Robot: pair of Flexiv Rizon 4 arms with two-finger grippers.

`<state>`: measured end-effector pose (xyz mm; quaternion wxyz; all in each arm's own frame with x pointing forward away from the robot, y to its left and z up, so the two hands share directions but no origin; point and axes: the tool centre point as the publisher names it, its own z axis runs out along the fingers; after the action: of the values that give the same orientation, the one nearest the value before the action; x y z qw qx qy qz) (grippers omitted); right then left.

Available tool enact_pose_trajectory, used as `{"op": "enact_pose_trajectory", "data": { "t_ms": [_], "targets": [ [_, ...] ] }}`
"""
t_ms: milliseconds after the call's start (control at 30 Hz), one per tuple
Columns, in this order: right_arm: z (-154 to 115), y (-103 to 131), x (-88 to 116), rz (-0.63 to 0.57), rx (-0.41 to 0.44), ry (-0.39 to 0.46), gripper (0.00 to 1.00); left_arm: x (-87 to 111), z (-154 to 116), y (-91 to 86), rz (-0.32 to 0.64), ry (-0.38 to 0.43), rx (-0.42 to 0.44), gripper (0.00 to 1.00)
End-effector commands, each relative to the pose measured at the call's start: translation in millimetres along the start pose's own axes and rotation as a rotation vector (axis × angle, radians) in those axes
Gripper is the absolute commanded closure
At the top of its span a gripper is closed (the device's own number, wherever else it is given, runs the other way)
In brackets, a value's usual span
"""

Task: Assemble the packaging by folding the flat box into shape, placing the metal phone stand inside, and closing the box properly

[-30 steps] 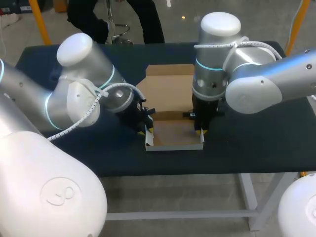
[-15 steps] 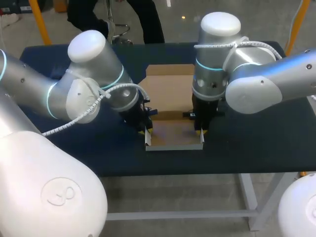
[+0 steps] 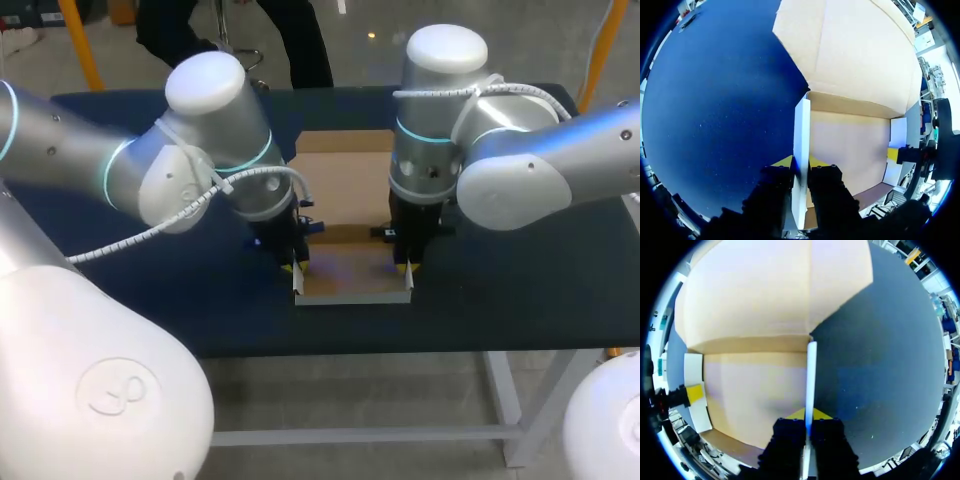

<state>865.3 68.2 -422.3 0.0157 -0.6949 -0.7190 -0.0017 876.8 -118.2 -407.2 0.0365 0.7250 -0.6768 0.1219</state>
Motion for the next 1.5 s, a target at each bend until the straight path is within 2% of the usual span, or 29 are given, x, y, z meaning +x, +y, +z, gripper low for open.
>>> {"op": "enact_pose_trajectory", "data": {
  "t_ms": [33,100,233,600,633,667,733,800,1167,1367,1500],
  "targets": [
    [0.2,0.0,3.0,-0.001,0.002,-0.002,1.0,4.3,4.6,-0.8,-0.005,-0.441,0.007,0.84],
    [0.2,0.0,3.0,-0.001,0.002,-0.002,1.0,3.9,5.3,-1.1,-0.01,-0.45,0.011,0.87],
    [0.2,0.0,3.0,-0.001,0.002,-0.002,1.0,2.8,6.4,-1.5,-0.018,-0.465,0.015,1.0],
    [0.2,0.0,3.0,-0.001,0.002,-0.002,1.0,0.1,8.7,-0.1,-0.038,-0.492,0.03,1.0],
    [-1.1,-0.5,3.7,-0.005,-0.002,-0.002,0.97,-0.4,8.7,0.1,-0.042,-0.494,0.033,1.0],
    [-2.7,-1.0,4.3,-0.01,-0.006,-0.002,0.79,-0.7,8.9,0.3,-0.044,-0.495,0.036,1.0],
    [-5.7,-1.9,5.4,-0.018,-0.013,0.001,0.54,-1.4,9.0,0.6,-0.046,-0.495,0.038,1.0],
    [-9.1,-3.3,6.1,-0.026,-0.022,0.005,0.0,-2.4,8.9,0.9,-0.048,-0.494,0.04,1.0],
    [-32.3,-15.8,0.4,-0.088,-0.108,0.059,0.0,-5.5,4.7,3.4,-0.055,-0.48,0.055,1.0],
    [-44.9,-26.0,-6.8,-0.165,-0.177,0.09,0.0,-7.1,2.2,4.3,-0.056,-0.466,0.063,1.0],
    [-54.1,-34.0,-13.5,-0.263,-0.226,0.117,0.0,-9.2,0.7,4.4,-0.048,-0.441,0.069,1.0]
  ]
}}
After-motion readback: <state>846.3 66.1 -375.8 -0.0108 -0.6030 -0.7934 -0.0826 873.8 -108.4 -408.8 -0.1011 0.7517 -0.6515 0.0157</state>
